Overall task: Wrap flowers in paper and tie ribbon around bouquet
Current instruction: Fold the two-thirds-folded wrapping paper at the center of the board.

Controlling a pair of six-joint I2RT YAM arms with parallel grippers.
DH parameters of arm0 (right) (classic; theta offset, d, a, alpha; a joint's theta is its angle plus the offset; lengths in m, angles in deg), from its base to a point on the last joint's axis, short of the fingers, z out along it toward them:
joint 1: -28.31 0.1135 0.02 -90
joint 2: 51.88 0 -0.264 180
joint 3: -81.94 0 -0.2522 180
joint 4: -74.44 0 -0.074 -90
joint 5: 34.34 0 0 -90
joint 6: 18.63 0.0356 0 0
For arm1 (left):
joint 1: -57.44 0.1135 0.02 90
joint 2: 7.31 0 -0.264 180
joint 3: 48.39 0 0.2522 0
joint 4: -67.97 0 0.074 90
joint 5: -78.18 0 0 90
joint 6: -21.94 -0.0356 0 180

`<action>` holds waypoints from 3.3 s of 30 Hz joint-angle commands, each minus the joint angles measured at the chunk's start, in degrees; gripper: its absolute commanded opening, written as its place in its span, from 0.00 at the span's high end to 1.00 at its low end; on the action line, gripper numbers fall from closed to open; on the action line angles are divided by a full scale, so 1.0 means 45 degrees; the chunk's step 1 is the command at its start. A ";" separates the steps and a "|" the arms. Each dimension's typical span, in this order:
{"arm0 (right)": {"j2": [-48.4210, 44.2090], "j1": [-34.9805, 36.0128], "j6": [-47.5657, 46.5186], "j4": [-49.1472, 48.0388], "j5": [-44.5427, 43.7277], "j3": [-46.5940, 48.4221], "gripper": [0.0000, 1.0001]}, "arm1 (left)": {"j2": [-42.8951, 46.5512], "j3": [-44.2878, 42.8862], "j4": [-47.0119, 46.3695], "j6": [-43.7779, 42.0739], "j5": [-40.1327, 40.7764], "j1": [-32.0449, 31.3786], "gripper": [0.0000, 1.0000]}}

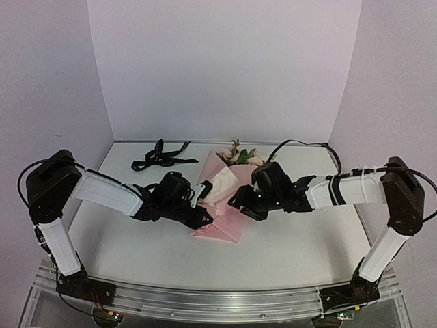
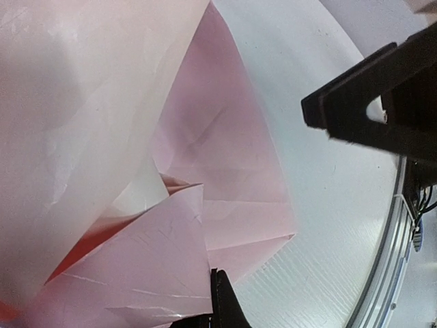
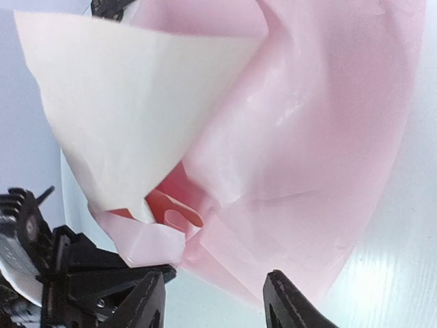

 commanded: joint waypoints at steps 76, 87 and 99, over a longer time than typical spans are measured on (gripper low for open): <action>0.0535 -0.1252 -0.2901 0.3059 -0.2636 0.1159 1.00 | 0.1290 -0.0312 0.0437 0.1687 -0.3008 0.1407 0.59; 0.0985 -0.1857 -0.4384 0.2860 -0.2891 0.2331 1.00 | -0.1338 -0.0959 -0.0706 0.2657 -0.4347 0.1482 0.79; 0.2104 -0.2874 -0.5204 0.2643 -0.1939 0.3952 1.00 | -0.1788 -0.0419 -0.1132 0.3113 -0.4079 0.1476 0.81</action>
